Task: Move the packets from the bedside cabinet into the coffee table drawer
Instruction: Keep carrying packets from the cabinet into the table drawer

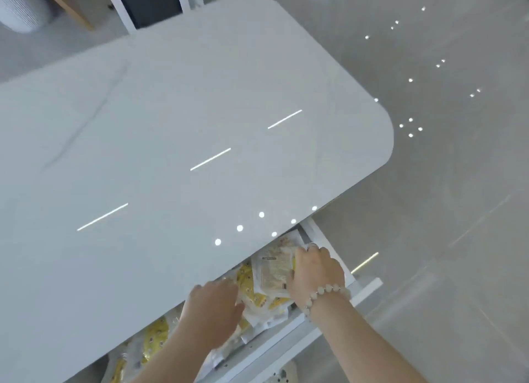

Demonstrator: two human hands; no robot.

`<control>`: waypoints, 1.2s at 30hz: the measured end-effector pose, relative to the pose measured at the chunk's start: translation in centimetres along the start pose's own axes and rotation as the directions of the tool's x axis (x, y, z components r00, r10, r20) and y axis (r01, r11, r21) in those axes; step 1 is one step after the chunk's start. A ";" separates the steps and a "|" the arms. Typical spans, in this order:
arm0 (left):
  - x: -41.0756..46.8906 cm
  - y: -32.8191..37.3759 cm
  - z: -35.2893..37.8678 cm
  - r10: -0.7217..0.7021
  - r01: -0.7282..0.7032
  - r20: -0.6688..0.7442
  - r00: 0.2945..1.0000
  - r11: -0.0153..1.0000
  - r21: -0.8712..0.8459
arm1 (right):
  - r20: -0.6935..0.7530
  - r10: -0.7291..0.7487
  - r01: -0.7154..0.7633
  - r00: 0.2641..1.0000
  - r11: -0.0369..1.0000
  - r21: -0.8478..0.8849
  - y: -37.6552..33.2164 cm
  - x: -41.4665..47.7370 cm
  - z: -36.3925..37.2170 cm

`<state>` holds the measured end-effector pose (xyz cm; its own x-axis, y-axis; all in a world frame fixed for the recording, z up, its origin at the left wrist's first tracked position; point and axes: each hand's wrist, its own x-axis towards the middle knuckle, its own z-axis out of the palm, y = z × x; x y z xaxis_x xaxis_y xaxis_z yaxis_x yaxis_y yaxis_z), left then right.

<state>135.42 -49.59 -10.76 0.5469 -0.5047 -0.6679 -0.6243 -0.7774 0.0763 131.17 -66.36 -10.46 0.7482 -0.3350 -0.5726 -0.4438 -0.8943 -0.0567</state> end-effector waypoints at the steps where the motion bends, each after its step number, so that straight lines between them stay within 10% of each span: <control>1: -1.9 -0.7 -1.6 0.010 -0.009 -0.034 0.999 1.000 0.018 | -0.034 -0.070 0.069 0.997 0.998 -0.014 -0.7 -1.4 -2.1; 7: -13.3 -5.1 -13.3 -0.136 0.129 -0.279 0.951 0.991 -0.046 | -0.229 -0.407 0.404 0.884 0.913 -0.061 -6.6 -10.4 -15.5; 18: -29.8 -10.4 -23.1 -0.537 0.405 -0.609 0.584 0.843 -0.354 | -0.371 -0.717 0.672 0.590 0.691 -0.266 -21.1 -22.6 -29.6; 24: -38.2 -13.5 -22.1 -0.705 0.530 -0.632 0.322 0.687 -0.497 | -0.330 -0.848 0.758 0.415 0.523 -0.390 -29.0 -27.3 -30.3; 36: -55.4 -19.4 -9.6 -0.809 0.741 -0.588 0.013 0.403 -0.537 | -0.205 -0.974 0.866 0.095 0.182 -0.465 -43.0 -41.6 -23.3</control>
<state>122.58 -10.17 31.93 0.8402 0.4014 0.3646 0.4535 -0.8888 -0.0663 130.58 -20.88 34.84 0.6044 0.7787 0.1682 0.7966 -0.5911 -0.1263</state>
